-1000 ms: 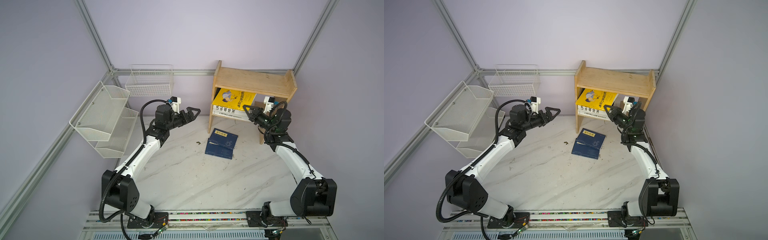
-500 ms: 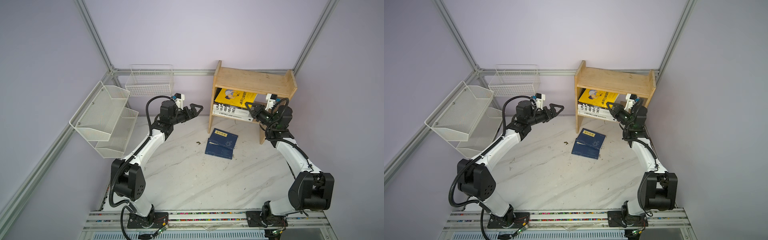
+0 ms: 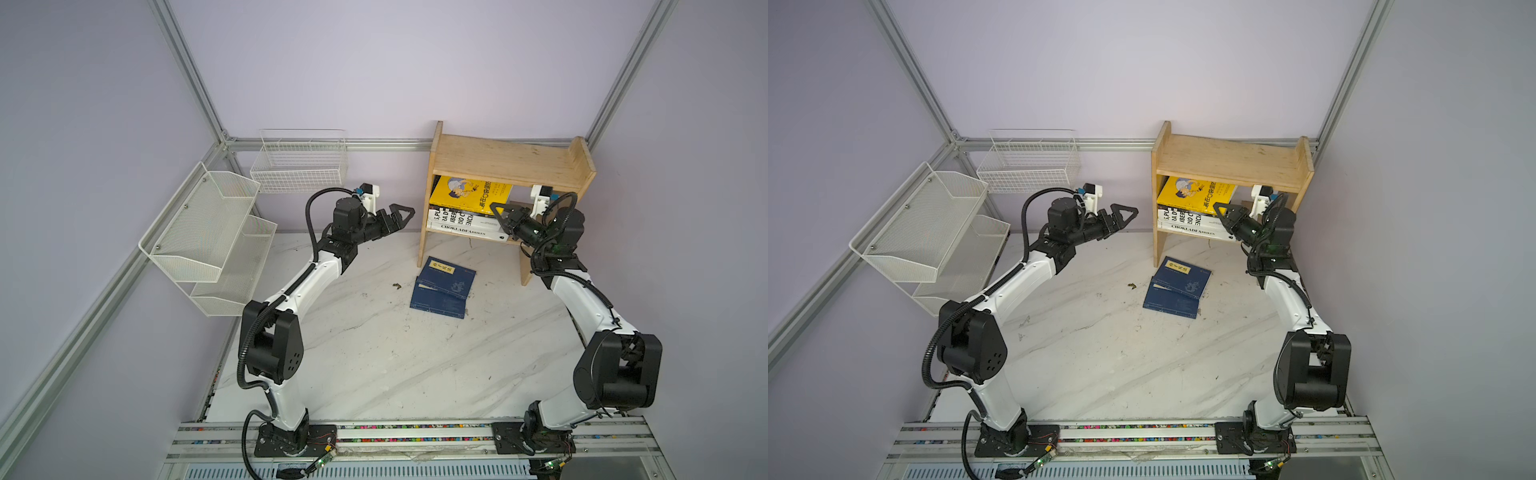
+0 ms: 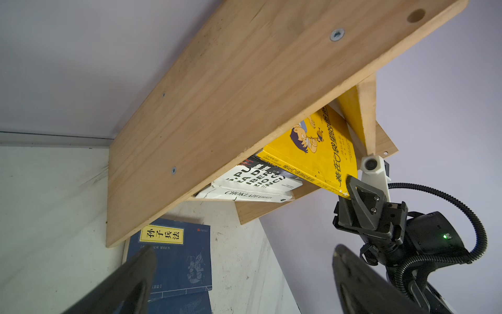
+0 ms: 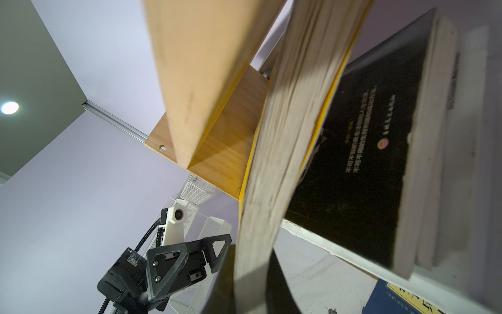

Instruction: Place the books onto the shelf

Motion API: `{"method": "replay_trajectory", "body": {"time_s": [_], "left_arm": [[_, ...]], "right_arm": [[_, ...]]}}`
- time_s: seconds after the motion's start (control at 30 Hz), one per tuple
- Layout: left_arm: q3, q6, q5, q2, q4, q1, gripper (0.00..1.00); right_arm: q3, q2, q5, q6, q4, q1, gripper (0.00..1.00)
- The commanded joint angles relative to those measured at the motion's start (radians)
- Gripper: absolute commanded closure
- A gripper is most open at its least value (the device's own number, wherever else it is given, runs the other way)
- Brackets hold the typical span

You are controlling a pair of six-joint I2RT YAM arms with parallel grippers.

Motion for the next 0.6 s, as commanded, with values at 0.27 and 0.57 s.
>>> {"method": "replay_trajectory", "body": {"time_s": [0.27, 0.57], "left_arm": [[0.196, 0.029, -0.160, 0.086, 0.127, -0.060, 0.00], [0.330, -0.002, -0.230, 0.201, 0.211, -0.098, 0.00]], "right_arm": [[0.086, 0.071, 0.018, 0.056, 0.090, 0.005, 0.94], [0.076, 0.079, 0.047, 0.073, 0.081, 0.000, 0.93]]}}
